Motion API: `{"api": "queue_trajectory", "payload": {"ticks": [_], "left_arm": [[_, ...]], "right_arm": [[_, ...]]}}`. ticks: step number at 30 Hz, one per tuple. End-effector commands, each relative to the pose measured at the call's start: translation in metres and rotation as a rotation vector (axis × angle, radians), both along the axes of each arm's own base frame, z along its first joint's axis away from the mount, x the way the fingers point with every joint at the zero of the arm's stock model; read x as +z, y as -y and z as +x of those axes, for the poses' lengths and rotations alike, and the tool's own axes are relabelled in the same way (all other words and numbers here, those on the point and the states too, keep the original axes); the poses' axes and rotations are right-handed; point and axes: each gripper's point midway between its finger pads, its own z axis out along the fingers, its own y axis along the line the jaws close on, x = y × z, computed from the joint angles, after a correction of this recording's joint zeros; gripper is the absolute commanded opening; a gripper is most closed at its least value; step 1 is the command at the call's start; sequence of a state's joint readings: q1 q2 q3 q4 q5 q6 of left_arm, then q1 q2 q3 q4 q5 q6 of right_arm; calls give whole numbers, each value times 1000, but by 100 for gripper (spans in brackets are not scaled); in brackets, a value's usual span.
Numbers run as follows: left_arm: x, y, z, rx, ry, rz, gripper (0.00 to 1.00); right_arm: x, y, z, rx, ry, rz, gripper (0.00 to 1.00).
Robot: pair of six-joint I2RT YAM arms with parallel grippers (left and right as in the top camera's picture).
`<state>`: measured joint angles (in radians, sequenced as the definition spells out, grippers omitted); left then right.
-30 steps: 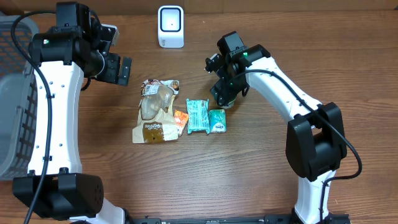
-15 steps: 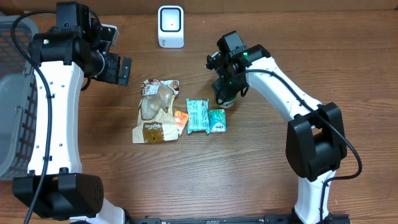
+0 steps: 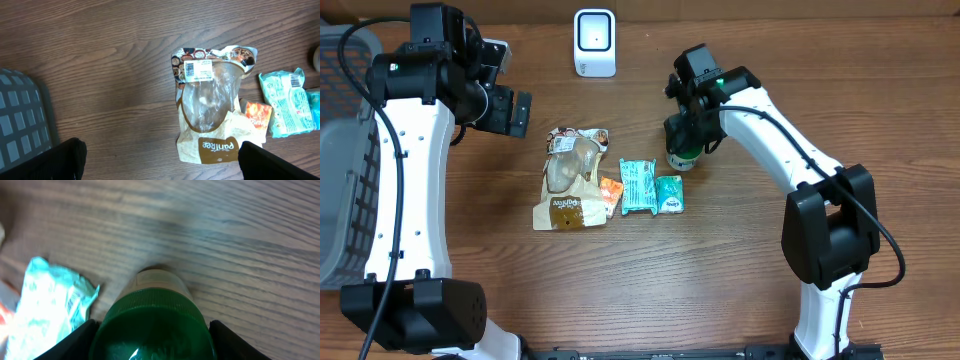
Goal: Scan the item barcode
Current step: 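Lower the right gripper and grasp the green-lidded jar, then lift the jar and hold it at the scanner with the right gripper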
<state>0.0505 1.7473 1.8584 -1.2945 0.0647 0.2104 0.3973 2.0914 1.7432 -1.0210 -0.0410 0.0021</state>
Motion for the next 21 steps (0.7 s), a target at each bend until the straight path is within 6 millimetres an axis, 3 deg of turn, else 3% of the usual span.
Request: {"api": "queue_trajectory", "payload": {"ticks": [1, 7, 21], "left_arm": [[1, 2, 1, -14, 3, -8, 99], [1, 2, 1, -14, 3, -8, 99], [1, 2, 1, -14, 3, -8, 100]], "right_arm": [[13, 4, 14, -165, 17, 57, 61], [7, 5, 9, -128, 3, 38, 77], [-24, 10, -3, 78, 1, -25, 74]]}}
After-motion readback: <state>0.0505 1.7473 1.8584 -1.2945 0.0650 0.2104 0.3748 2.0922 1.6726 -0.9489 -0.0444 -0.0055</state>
